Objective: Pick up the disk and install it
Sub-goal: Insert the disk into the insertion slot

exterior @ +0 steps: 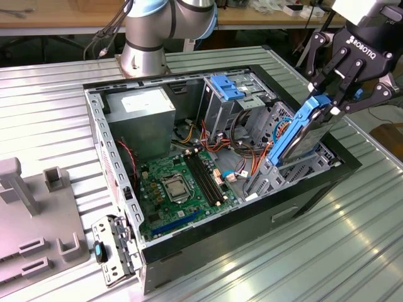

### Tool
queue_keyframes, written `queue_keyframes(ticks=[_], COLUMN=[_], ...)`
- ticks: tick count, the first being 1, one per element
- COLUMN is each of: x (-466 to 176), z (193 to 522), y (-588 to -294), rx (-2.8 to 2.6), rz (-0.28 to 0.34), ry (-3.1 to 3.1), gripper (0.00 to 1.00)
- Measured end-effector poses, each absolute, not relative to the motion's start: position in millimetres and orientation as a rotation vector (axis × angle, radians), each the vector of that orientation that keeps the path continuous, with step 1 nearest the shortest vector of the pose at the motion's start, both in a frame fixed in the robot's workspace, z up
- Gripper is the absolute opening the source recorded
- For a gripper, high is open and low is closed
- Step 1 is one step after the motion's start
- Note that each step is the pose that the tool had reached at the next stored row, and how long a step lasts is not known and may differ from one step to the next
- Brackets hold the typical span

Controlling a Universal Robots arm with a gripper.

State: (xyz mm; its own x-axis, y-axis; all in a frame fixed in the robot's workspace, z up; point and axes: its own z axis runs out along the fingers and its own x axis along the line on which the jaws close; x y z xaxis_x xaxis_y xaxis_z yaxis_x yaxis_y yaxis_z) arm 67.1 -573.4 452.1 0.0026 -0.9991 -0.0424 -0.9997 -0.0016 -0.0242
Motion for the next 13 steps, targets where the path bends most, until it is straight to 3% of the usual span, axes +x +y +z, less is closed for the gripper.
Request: queue_keyframes(ticks=[13], x=[68], z=[439], y=[-574], rx=[-2.191], rz=[0.022], ry=[2.187], gripper=[0.37])
